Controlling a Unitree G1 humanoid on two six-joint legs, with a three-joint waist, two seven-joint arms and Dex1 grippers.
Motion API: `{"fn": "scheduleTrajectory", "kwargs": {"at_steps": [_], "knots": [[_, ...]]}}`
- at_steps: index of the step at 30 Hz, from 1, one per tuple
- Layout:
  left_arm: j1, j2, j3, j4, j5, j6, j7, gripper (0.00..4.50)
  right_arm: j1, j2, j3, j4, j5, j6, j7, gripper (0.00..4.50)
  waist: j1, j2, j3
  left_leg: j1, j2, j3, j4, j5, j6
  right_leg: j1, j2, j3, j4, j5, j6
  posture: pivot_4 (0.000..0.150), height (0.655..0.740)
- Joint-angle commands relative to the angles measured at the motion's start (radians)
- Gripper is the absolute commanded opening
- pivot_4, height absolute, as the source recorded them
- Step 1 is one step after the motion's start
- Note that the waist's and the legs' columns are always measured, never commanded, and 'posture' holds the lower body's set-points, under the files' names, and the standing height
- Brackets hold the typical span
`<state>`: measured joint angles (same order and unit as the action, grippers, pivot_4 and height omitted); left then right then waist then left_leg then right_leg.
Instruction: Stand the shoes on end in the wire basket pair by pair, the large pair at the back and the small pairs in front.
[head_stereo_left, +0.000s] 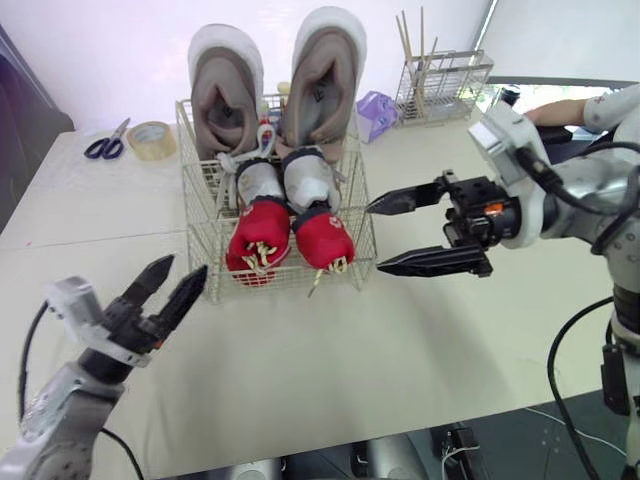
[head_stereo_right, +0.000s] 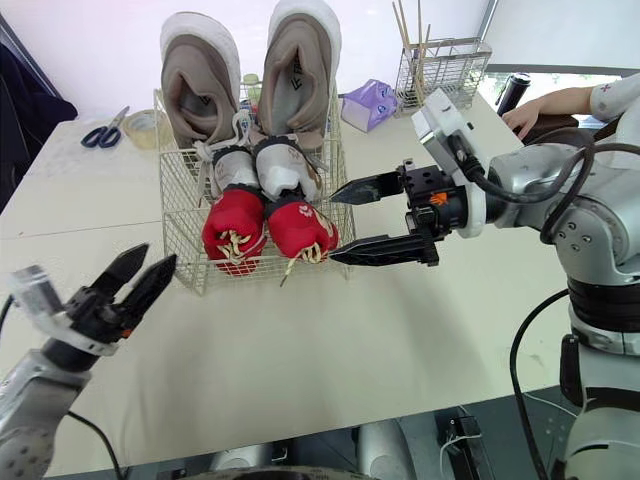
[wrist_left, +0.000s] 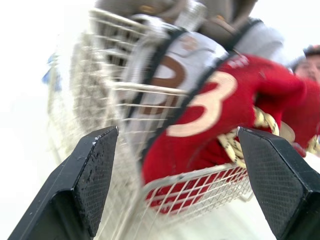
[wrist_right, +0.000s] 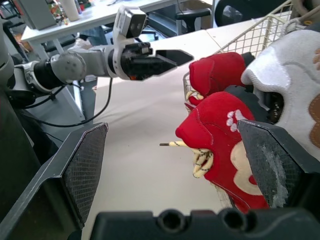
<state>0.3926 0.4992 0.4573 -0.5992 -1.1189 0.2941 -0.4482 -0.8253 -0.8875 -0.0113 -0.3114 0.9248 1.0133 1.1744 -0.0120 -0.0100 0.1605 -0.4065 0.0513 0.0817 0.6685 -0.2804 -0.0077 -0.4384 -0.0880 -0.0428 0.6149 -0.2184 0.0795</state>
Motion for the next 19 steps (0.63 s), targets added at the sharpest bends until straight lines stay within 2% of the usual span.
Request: {"fn": "scheduleTrajectory", "kwargs": {"at_steps": [1,3,5,7,9,11,15,19], "knots": [[0.064,0.056,0.179,-0.032,-0.214,0.071,0.097,3.95,0.026,-0.011,-0.037,-0.013,0.019,0.003,-0.004,4.50,0.001,-0.001,0.001,0.000,0.000,0.000,0.000,0.000,0.000,0.000,0.000,0.000,0.000,0.000,0.000,0.150,0.7400],[0.114,0.088,0.243,-0.033,-0.160,0.100,0.164,3.95,0.055,-0.016,-0.055,-0.014,0.030,0.011,-0.009,4.50,0.001,-0.002,0.001,0.000,0.000,-0.001,0.000,0.000,0.000,0.000,0.000,0.000,0.000,0.000,0.000,0.150,0.7400],[0.212,0.174,0.314,-0.027,-0.094,0.208,0.247,3.95,0.097,-0.037,-0.076,0.012,0.015,0.009,-0.013,4.50,0.002,-0.003,0.001,0.000,0.000,0.000,0.000,0.000,0.000,0.000,0.000,0.000,-0.001,0.000,0.000,0.150,0.7400],[0.309,0.268,0.349,-0.004,-0.008,0.300,0.212,3.95,0.155,-0.067,-0.098,0.046,-0.018,-0.007,-0.015,4.50,0.001,-0.005,0.002,0.000,0.000,0.000,0.000,0.000,0.000,0.000,0.000,0.000,-0.001,0.000,0.000,0.150,0.7400],[0.326,0.313,0.351,0.044,0.005,0.348,0.180,3.95,0.209,-0.089,-0.118,0.067,-0.042,-0.025,-0.020,4.50,0.004,-0.005,0.003,0.000,-0.001,0.001,0.000,0.000,0.000,0.000,-0.001,0.000,-0.002,0.000,0.000,0.150,0.7400],[0.329,0.342,0.355,0.083,-0.013,0.402,0.132,3.95,0.249,-0.098,-0.127,0.066,-0.058,-0.044,-0.023,4.50,0.002,-0.005,0.003,0.000,-0.002,0.001,0.000,0.000,0.000,-0.001,-0.002,0.000,-0.002,0.000,-0.001,0.150,0.7400],[0.240,0.337,0.307,0.138,0.063,0.360,-0.004,3.95,0.360,-0.092,-0.151,0.079,-0.093,-0.078,-0.042,4.50,0.002,-0.005,0.003,-0.001,-0.001,0.001,-0.001,0.000,-0.001,-0.002,-0.001,0.000,-0.002,0.000,-0.001,0.150,0.7400],[0.137,0.330,0.253,0.139,0.093,0.365,-0.063,3.95,0.464,-0.088,-0.171,0.051,-0.105,-0.087,-0.063,4.50,0.003,-0.006,0.003,-0.002,-0.001,0.002,-0.002,0.000,-0.001,-0.003,-0.001,0.000,-0.003,0.000,-0.001,0.150,0.7400]]}}
